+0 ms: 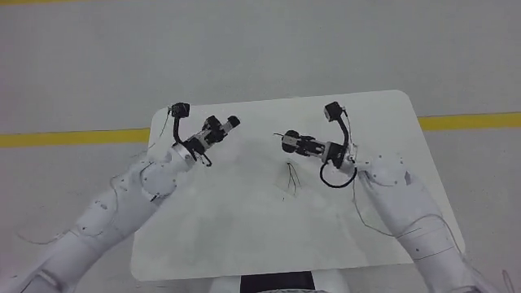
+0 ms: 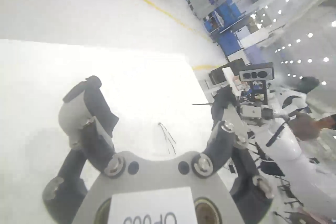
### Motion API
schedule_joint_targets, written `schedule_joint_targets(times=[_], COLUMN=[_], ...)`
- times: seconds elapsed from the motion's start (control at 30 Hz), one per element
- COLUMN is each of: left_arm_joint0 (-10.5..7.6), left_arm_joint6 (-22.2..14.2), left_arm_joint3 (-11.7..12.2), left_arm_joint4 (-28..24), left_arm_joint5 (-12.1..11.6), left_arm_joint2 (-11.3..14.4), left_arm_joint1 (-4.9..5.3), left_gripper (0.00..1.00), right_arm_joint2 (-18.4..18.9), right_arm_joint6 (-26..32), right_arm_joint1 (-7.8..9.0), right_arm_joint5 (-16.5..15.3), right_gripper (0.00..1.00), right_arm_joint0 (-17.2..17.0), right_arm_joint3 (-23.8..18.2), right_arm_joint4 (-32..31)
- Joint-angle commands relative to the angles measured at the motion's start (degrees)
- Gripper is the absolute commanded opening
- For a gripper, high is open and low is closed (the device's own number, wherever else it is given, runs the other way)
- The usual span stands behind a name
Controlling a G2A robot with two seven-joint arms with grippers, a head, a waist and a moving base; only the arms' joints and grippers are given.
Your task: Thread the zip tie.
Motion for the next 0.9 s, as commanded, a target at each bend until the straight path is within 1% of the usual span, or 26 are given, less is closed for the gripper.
schedule_joint_targets(times=[0.0, 0.17, 0.2, 0.23, 0.27, 0.33, 0.37, 0.4, 0.47, 0.5, 0.57, 0.6, 0.67, 0.7, 0.73, 0.77, 0.8, 0.87], left_arm_joint0=[-0.05, -0.05, 0.33, 0.53, 1.0, 1.0, 1.31, 1.72, 2.99, 4.15, 5.86, 6.97, 8.02, 8.42, 8.85, 8.93, 8.94, 9.23], left_arm_joint6=[0.36, 0.36, -0.4, -1.13, -2.43, -7.54, -11.38, -14.21, -21.91, -28.06, -38.02, -43.86, -51.55, -54.48, -58.73, -61.61, -63.68, -67.55], left_arm_joint3=[0.02, 0.02, -0.68, -1.12, -0.96, -0.8, -0.93, -1.05, -1.1, -0.99, 0.34, 1.84, 3.63, 4.7, 5.86, 6.91, 7.91, 9.46], left_arm_joint4=[0.43, 0.43, -0.77, -2.99, -8.03, -14.46, -18.21, -21.39, -27.04, -31.31, -37.65, -41.06, -43.72, -44.89, -46.73, -46.89, -46.57, -47.98], left_arm_joint5=[0.0, 0.0, 0.0, 0.0, 0.0, 0.0, 0.0, 0.0, 0.0, 0.0, 0.0, 0.0, 0.0, 0.0, 0.0, 0.0, 0.0, 0.0], left_arm_joint2=[0.09, 0.09, 0.18, -0.15, -1.0, -2.92, -4.59, -6.27, -9.96, -12.6, -16.81, -19.27, -22.0, -23.17, -24.34, -25.17, -25.88, -27.27], left_arm_joint1=[-0.01, -0.01, -0.15, -0.29, -0.46, -0.47, -0.41, -0.36, -0.29, -0.38, -0.75, -1.21, -2.12, -2.67, -3.49, -4.07, -4.67, -6.27], left_gripper=[1.0, 1.0, 1.0, 1.0, 1.0, 1.0, 1.0, 1.0, 1.0, 1.0, 1.0, 1.0, 1.0, 1.0, 1.0, 1.0, 1.0, 1.0], right_arm_joint2=[0.02, 0.02, -0.05, -0.22, -0.22, 0.08, 0.42, 0.83, 1.95, 2.49, 3.03, 3.11, 3.29, 3.29, 3.22, 3.15, 3.12, 2.89], right_arm_joint6=[-0.06, -0.06, -0.55, -0.72, 0.07, 2.63, 4.52, 6.04, 8.93, 10.55, 13.21, 15.28, 18.68, 20.19, 22.02, 23.16, 23.91, 24.6], right_arm_joint1=[0.0, 0.0, -0.02, -0.03, 0.05, 0.18, 0.25, 0.26, 0.39, 0.38, 0.29, 0.12, -0.14, -0.31, -0.61, -0.84, -1.08, -1.79], right_arm_joint5=[0.0, 0.0, 0.21, 0.26, 0.0, 0.0, 0.0, 0.0, 0.0, 0.0, 0.0, 0.0, 0.0, 0.0, 0.0, 0.0, 0.0, 0.0], right_gripper=[0.0, 0.0, 0.0, 0.0, 0.0, 0.0, 0.0, 0.0, 0.0, 0.0, 0.0, 0.0, 0.0, 0.0, 0.0, 0.0, 0.0, 0.0], right_arm_joint0=[-0.01, -0.01, -0.2, -0.33, -0.1, 0.35, 0.7, 1.01, 1.88, 2.25, 2.85, 3.15, 3.81, 4.16, 4.56, 4.88, 5.19, 5.72], right_arm_joint3=[0.01, 0.01, 0.03, -0.06, -0.07, 0.14, 0.77, 1.22, 2.42, 3.15, 3.92, 4.33, 5.37, 5.84, 6.45, 7.0, 7.62, 9.21], right_arm_joint4=[-0.02, -0.02, 0.22, 0.43, 0.51, 2.53, 4.57, 7.01, 9.02, 10.62, 12.64, 14.56, 16.76, 17.57, 18.92, 19.56, 20.06, 21.92])
